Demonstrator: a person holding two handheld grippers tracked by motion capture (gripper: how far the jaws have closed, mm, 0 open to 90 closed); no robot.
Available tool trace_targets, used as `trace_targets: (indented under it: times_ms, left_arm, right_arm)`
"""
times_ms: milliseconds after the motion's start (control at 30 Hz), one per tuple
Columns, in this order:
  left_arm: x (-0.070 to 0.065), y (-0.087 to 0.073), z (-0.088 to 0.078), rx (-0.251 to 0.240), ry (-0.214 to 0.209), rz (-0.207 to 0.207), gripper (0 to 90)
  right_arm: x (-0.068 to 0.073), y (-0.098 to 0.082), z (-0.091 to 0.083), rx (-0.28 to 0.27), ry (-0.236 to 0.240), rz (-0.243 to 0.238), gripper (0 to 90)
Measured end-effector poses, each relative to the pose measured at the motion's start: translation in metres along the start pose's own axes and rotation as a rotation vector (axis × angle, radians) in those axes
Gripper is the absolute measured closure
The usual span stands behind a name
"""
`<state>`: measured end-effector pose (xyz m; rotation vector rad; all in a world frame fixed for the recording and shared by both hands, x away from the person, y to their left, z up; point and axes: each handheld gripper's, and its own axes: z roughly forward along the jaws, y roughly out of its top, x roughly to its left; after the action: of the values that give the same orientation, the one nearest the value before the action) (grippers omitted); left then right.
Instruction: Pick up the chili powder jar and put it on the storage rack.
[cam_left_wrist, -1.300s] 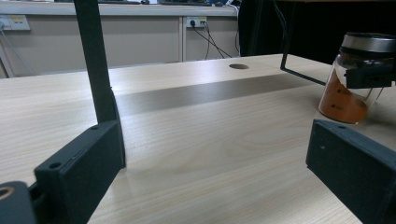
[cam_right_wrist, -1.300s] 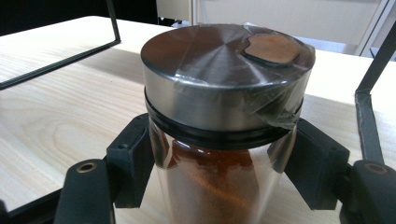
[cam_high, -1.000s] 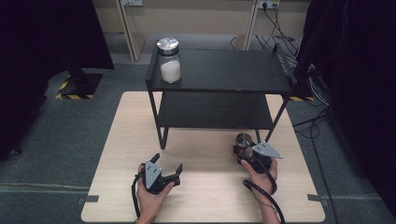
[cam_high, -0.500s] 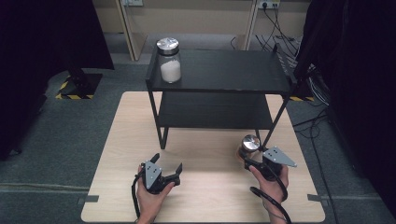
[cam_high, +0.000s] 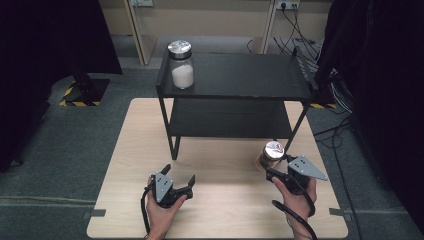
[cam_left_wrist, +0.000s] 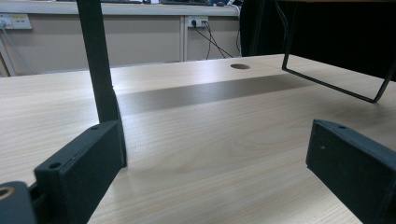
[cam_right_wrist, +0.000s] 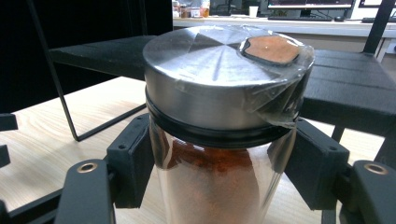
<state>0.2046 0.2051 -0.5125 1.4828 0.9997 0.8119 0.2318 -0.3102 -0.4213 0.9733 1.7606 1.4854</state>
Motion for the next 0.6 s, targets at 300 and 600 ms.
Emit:
trace_targets:
  times_ms: [300, 600]
  left_arm:
    - [0.0, 0.0, 0.0, 0.0, 0.0, -0.001, 3.1]
    - [0.0, 0.0, 0.0, 0.0, 0.001, -0.002, 3.1]
  right_arm:
    - [0.002, 0.016, -0.01, -0.012, 0.0, -0.006, 31.7]
    - [0.007, 0.03, -0.017, -0.035, -0.003, -0.021, 31.6]
